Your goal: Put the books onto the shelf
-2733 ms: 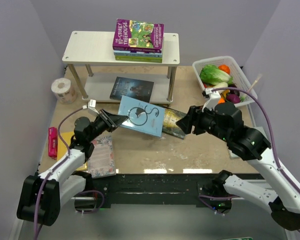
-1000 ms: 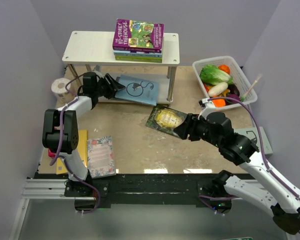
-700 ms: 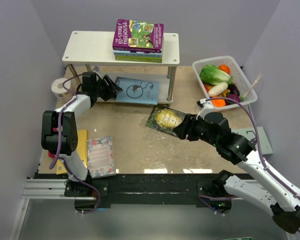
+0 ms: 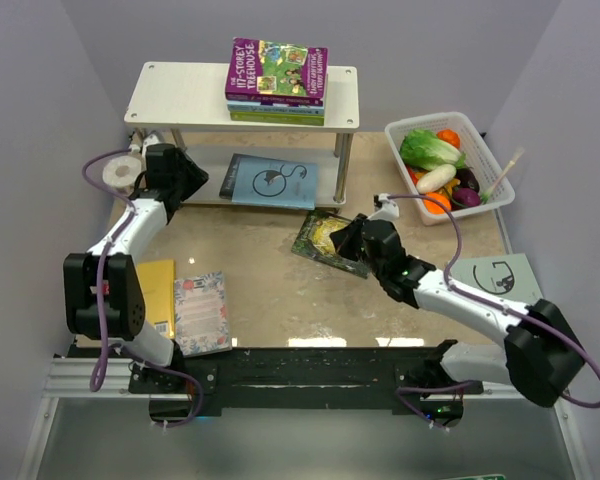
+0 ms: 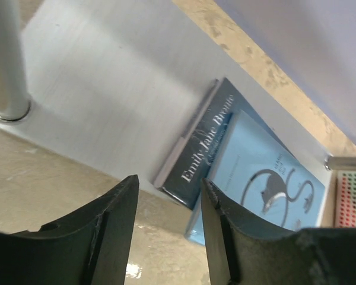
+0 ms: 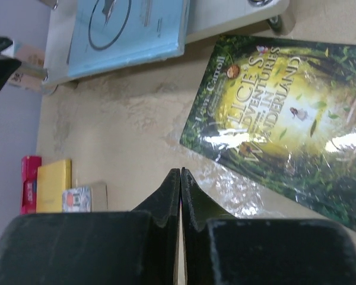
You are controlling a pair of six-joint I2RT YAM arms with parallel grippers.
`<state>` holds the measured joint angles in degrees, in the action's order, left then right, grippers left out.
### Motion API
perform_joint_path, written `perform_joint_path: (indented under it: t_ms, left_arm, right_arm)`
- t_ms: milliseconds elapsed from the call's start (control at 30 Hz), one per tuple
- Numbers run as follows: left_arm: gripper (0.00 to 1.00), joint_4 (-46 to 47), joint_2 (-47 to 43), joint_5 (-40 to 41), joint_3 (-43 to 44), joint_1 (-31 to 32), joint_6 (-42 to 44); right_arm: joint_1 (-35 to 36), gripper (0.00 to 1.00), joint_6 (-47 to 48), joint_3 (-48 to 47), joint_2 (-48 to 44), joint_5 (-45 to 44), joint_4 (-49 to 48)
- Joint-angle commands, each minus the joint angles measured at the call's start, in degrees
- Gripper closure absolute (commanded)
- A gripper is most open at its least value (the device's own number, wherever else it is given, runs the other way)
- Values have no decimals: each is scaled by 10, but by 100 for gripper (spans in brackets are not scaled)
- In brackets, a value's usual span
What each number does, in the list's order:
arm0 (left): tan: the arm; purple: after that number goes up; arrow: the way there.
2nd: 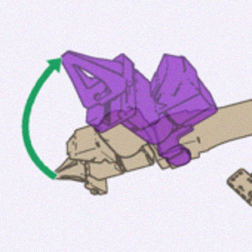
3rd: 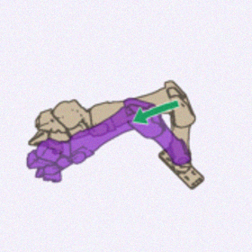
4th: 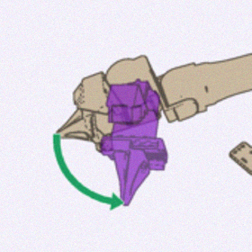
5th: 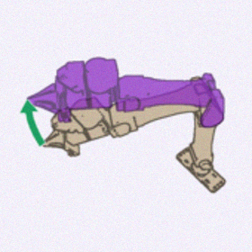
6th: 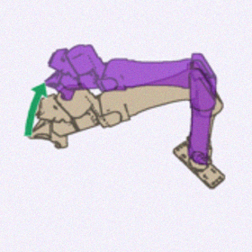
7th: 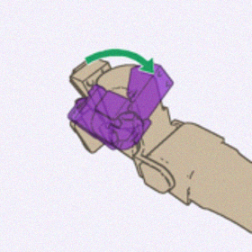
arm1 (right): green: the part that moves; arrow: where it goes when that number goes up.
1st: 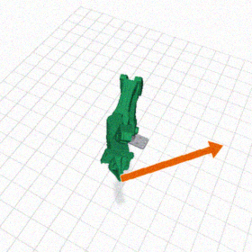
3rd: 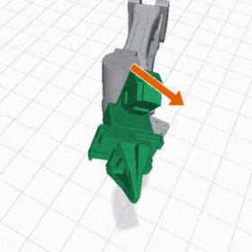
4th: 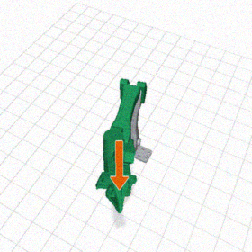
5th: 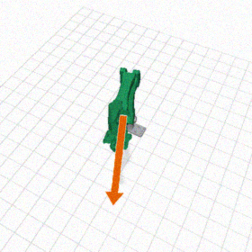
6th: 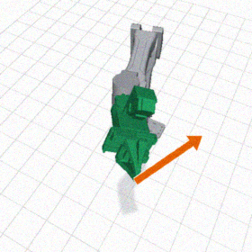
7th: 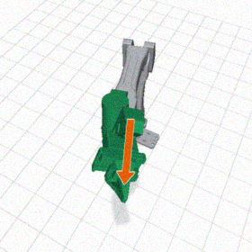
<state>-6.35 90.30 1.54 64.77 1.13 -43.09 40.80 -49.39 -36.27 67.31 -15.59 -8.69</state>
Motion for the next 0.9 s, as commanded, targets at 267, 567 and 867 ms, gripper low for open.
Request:
perform_joint_path:
  t_ms: [267, 567, 867]
  left_arm:
    - [50, 34, 63, 41, 18, -2, -28]
    - [50, 47, 89, 9, 16, -2, -44]
    - [50, 74, 86, -9, -3, 2, -57]
  right_arm:
    - [-1, 100, -32, -152, 184, -119, -101]
    - [-15, 100, -116, -199, 275, -119, -100]
    - [-15, 100, -153, -206, 325, -125, -135]
